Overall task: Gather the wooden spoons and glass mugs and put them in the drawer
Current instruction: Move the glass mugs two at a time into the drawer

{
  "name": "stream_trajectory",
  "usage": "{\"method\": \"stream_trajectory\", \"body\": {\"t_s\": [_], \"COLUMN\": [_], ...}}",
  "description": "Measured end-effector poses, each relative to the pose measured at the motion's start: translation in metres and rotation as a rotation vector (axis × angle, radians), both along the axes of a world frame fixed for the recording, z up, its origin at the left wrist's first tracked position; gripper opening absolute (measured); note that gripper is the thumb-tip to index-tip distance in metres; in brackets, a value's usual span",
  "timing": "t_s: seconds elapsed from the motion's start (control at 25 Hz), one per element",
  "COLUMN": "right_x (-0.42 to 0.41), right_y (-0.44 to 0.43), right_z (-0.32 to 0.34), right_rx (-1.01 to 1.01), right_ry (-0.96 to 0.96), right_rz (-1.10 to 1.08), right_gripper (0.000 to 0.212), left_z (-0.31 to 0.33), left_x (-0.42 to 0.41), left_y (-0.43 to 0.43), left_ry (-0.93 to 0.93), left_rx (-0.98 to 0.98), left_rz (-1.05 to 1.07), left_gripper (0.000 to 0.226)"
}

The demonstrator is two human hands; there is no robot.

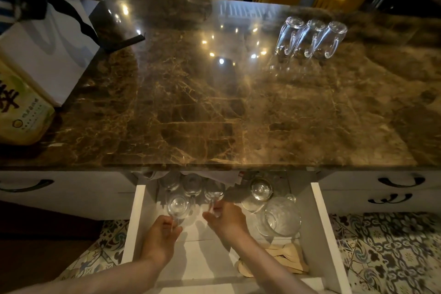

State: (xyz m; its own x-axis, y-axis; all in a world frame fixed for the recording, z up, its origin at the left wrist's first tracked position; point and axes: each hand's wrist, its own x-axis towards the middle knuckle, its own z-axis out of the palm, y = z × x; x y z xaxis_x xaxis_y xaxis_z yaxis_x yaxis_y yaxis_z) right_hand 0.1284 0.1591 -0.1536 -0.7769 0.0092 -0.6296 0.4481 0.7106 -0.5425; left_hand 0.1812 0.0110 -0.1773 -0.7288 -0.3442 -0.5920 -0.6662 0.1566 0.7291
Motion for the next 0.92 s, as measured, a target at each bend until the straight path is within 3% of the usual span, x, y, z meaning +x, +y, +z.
{"method": "stream_trajectory", "body": {"t_s": [0.12, 0.28, 0.4, 0.48, 0.56, 0.64, 0.76, 0.92], "right_x": [0.001, -0.012, -0.034, -0.053, -0.072, -0.092, -0.126, -0.179], "right_y": [0.015, 0.044, 0.071, 0.09, 0.105, 0.118, 0.135, 0.149], "right_z": [0.025, 0.081, 0.13, 0.154, 0.171, 0.183, 0.195, 0.192], "right_rx": [0.048, -0.072, -0.183, -0.19, -0.21, -0.232, -0.205, -0.271], "right_ry": [-0.083, -0.028, 0.009, 0.074, 0.122, 0.142, 0.223, 0.448], "right_rz": [0.232, 0.29, 0.219, 0.19, 0.15, 0.108, 0.051, -0.25], "right_gripper": [0.057, 0.04, 0.026, 0.027, 0.023, 0.018, 0.02, 0.024], "left_z": [0.008, 0.038, 0.077, 0.118, 0.154, 0.179, 0.201, 0.207], "left_x": [-0.007, -0.016, -0.028, -0.051, -0.083, -0.121, -0.18, -0.26], "left_y": [0.001, -0.005, -0.014, -0.011, 0.001, 0.021, 0.062, 0.107], "left_ry": [-0.111, -0.292, -0.33, -0.354, -0.288, -0.156, 0.061, 0.352], "left_rx": [0.085, 0.244, 0.393, 0.471, 0.425, 0.393, 0.41, 0.35], "left_rz": [0.125, 0.146, -0.124, -0.487, -0.865, -0.992, -0.929, -0.634], "left_gripper": [0.033, 0.074, 0.062, 0.045, 0.032, 0.027, 0.029, 0.005]}}
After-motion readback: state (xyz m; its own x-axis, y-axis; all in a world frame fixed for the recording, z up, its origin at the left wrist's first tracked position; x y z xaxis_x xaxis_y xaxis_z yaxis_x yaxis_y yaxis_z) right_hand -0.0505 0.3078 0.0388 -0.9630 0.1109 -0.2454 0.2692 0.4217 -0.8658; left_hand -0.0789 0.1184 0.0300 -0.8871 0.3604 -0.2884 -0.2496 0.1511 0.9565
